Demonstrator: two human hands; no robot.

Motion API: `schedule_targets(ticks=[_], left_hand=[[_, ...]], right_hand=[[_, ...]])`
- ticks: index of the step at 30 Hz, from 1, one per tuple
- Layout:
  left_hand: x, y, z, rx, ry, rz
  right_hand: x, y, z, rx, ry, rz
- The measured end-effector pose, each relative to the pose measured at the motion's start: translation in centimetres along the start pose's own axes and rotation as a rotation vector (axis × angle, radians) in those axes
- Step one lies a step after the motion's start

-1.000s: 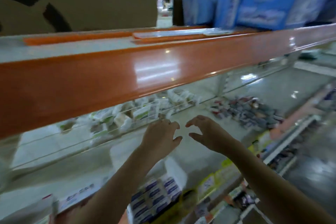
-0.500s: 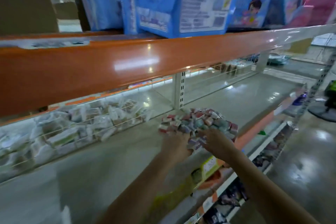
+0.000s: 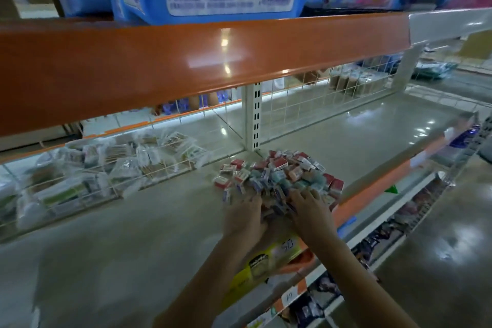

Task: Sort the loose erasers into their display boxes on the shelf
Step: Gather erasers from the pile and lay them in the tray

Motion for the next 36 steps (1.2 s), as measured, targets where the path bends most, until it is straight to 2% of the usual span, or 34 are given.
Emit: schedule_targets(ticks=[7,12,16,27,36], left_hand=[[0.4,-0.7,-1.1,-0.046,0.108,-0.081],[2.1,-2.5,-3.8,-0.024,0.258,-0.251],[4.6,-4.4,-6.8,0.006,0.352,-0.263],[10.1,-12.4,-18.9,0.297,0.468,-0.154],[13.4,-19.6,-29.9,0.401,0.420,-0.143]], right_hand=[[0.2,-0.2,-0.2,0.077,0.019,0.252],[0.7,-2.4,-0.6,0.167,-0.052,0.427],[0.9,-5.4,-0.8,0.260,-0.123,0.508],[2.2,-19.0,-4.5,0.622,-0.222,0.684],[2.1,-29.9,-10.7,0.769,-0.272,0.639]])
Point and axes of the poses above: each hand's wrist, its own z-axis towards the middle knuckle, its own x-axis out of the back of the hand, y = z × x, the point moved 2 cm from there along z, towards the middle knuckle, and after that the axes turned 8 degrees about -x, right-handed, at the moved point
